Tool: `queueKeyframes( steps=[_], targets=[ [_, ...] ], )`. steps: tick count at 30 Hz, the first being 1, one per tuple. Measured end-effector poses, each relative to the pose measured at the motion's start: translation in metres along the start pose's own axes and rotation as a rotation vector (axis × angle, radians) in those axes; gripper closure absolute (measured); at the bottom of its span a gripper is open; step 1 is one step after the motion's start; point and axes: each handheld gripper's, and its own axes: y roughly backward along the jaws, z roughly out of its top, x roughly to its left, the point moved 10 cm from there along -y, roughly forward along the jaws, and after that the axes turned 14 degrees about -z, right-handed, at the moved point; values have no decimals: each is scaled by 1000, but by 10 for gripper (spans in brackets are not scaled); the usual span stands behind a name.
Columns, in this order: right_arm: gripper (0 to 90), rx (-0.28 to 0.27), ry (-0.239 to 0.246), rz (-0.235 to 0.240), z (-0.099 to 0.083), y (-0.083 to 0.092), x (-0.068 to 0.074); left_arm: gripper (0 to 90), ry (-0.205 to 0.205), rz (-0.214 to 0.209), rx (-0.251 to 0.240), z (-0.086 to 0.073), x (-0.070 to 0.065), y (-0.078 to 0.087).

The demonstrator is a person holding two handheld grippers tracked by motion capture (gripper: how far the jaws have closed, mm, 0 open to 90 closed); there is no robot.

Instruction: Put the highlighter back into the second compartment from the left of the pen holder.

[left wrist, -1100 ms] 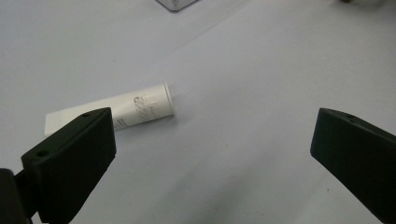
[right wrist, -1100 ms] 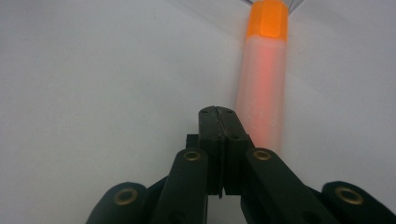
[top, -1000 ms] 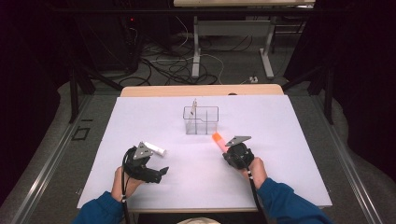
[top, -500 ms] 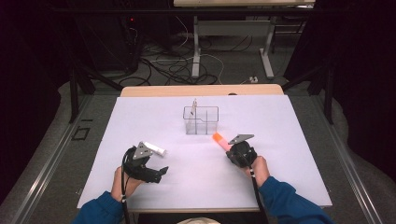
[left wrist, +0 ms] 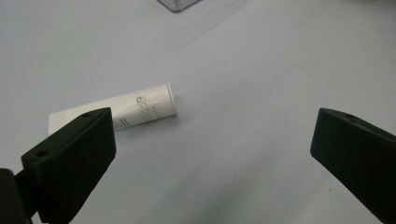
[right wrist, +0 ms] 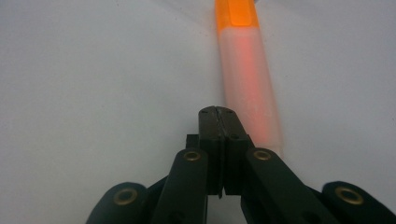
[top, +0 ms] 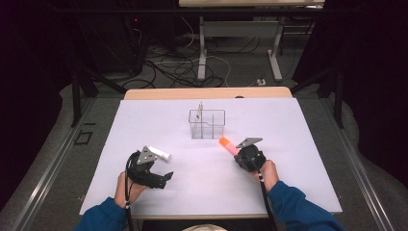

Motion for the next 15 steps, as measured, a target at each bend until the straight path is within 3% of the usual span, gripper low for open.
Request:
queueKeyframes(
  steps=[2,4,5,6,11,15],
  targets=[
    [890,-22,-11,8,2,-1,2,0,2,-2,-4,0,0,0],
    [850,2,-3,8,1,1,2,0,2,-1,-4,0,0,0],
    [818,-5,13,23,1,2,2,0,2,-1,-4,0,0,0],
    [818,-24,-2,42,3,3,5,0,0,0,-5,1,0,0],
    [664,-25,14,100,6,12,9,0,0,1,-4,1,0,0],
    [620,-28,0,93,12,16,5,0,3,0,-1,0,0,-1]
  ],
)
